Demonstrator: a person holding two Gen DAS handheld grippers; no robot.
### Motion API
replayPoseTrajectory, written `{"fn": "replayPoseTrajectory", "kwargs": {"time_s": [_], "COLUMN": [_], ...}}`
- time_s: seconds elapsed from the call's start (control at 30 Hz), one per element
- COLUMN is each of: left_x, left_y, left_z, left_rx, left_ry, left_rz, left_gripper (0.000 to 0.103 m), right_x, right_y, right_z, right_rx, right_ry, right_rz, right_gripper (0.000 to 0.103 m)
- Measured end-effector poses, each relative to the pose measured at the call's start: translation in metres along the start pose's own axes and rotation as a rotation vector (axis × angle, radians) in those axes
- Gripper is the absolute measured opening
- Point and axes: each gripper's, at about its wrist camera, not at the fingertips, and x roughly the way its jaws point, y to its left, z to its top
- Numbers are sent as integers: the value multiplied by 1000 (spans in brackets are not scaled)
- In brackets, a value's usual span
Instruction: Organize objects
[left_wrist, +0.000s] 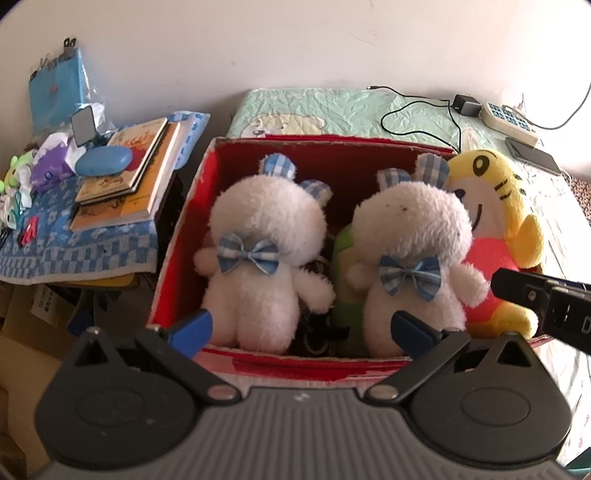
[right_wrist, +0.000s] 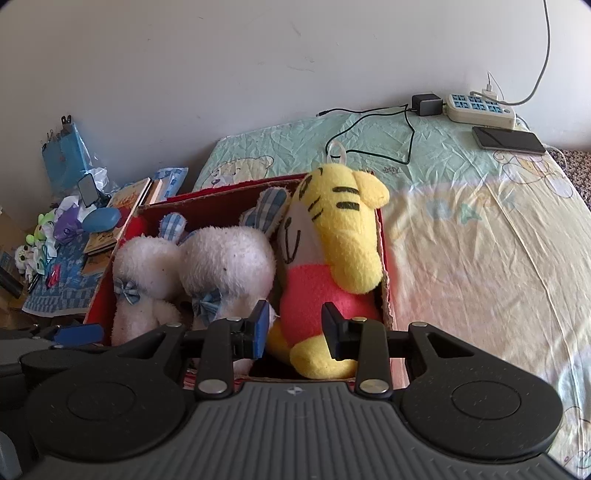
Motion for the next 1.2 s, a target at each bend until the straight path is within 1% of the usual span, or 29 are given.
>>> {"fn": "replayPoseTrajectory", "kwargs": {"time_s": [0.13, 0.43, 0.57, 0.77, 1.0, 1.2], "left_x": [-3, -6, -7, -9, -6, -2], "left_y": [1, 1, 3, 6, 0, 2], "left_z": [-1, -6, -7, -7, -8, -7], "left_rx": [-5, -6, -24, -36, 0, 6], "left_ry": [-8, -15, -24, -37, -37, -33], "left_rz": [-2, -3, -4, -20, -16, -17], "left_gripper": [103, 103, 103, 103, 103, 103], "right_x": [1, 3, 6, 8, 13, 16], "right_y": [3, 7, 8, 8, 6, 4], "right_z": [2, -1, -2, -3, -5, -5], "right_rx": [-17, -34, -45, -43, -26, -20], "right_ry": [-1, 8, 13, 18, 32, 34], "right_rz": [-34, -49, -68, -67, -64, -60], "right_gripper": [34, 34, 34, 34, 35, 35]}}
